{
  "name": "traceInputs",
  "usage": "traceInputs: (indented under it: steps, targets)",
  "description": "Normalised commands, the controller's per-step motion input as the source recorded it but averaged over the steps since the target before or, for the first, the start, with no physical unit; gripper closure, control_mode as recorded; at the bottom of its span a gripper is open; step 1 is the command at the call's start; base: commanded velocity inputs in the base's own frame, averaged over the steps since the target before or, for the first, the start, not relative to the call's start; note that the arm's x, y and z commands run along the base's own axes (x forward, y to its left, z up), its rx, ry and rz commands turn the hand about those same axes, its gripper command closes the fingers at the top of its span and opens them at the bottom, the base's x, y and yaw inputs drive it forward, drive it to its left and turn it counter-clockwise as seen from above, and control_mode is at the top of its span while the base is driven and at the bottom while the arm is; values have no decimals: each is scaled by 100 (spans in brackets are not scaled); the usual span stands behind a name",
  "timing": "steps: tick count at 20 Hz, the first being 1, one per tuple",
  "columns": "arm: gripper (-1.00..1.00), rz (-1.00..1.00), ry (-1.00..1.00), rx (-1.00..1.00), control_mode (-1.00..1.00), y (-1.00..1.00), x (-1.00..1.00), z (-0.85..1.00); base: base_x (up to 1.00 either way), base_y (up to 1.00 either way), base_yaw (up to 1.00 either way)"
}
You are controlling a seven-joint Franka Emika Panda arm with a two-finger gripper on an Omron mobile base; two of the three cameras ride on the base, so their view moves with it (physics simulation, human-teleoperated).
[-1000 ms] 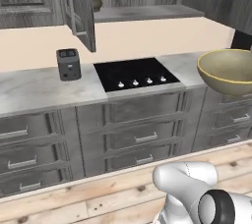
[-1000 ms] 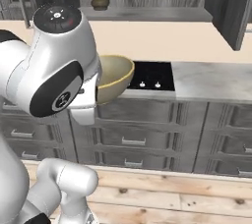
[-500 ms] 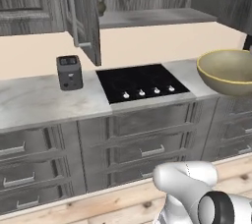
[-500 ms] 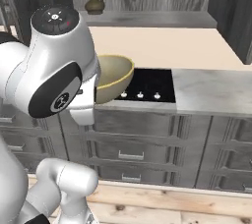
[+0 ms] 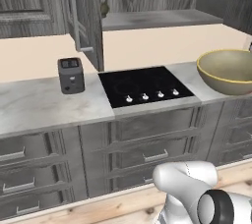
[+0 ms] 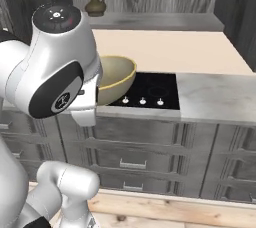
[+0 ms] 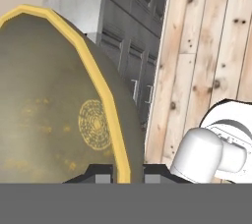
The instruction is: Pick the mug and place it in the sink. Pick the bowl and place it in the open cabinet and then close the cabinet.
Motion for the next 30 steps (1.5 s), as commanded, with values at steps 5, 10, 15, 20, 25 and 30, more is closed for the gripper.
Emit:
traceInputs:
  steps: [5,10,15,20,25,30]
  targets:
    - [100,0,0,0,100,0,0,0,0,-19,1]
    - [100,0,0,0,100,0,0,0,0,-39,0]
    - [100,0,0,0,100,0,0,0,0,-31,0]
    - [100,0,0,0,100,0,0,0,21,2,0]
    - [100,0,0,0,100,0,0,0,69,-28,5]
    - [100,0,0,0,100,0,0,0,16,-60,13]
